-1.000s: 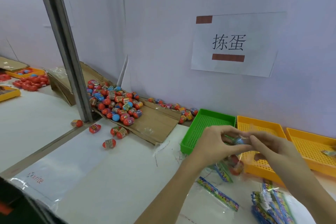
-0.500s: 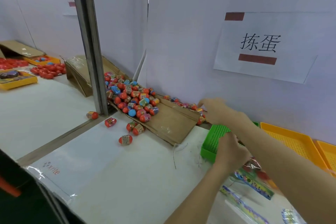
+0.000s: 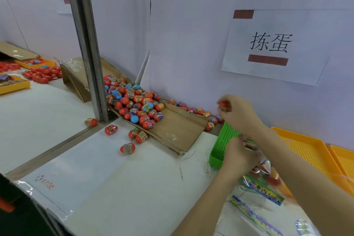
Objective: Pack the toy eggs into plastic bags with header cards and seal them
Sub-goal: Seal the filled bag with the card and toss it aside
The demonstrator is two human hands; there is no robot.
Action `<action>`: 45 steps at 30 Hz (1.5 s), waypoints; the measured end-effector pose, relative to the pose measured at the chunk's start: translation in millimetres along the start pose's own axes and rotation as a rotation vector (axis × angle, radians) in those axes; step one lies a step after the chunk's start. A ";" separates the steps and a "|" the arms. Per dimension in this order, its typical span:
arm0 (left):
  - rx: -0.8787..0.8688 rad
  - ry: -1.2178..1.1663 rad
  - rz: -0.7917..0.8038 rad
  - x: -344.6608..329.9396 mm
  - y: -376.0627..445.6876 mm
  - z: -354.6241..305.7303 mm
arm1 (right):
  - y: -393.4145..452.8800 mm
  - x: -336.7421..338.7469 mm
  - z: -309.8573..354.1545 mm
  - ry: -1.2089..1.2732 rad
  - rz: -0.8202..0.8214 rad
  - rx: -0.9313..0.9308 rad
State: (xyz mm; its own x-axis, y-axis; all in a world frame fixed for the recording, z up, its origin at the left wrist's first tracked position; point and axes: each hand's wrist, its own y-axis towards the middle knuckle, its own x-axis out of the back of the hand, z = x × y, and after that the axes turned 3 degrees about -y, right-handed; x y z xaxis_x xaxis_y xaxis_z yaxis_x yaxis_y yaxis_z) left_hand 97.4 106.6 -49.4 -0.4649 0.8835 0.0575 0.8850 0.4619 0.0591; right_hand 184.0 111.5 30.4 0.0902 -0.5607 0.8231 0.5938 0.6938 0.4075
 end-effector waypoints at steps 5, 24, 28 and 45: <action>-0.034 -0.105 0.069 3.8 -8.2 -6.9 | -111.2 46.8 -32.6 0.156 -0.360 0.042; -0.285 -0.066 0.200 -3.8 -33.1 -34.8 | -189.4 86.9 -65.4 0.156 -0.317 0.011; -0.310 -0.052 0.196 -4.8 -35.1 -35.3 | -190.8 87.9 -64.0 0.131 -0.273 -0.028; -0.052 -0.426 0.133 -19.5 -37.0 -35.1 | -190.4 91.3 -61.6 0.648 -0.292 -0.492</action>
State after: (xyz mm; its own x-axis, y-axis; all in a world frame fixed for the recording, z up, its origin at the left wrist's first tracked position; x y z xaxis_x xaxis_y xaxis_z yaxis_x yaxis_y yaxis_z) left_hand 72.8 69.5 -17.7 -0.2857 0.8934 -0.3467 0.9288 0.3473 0.1296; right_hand 128.4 -99.6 3.6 0.2293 -0.9371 0.2631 0.9294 0.2911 0.2268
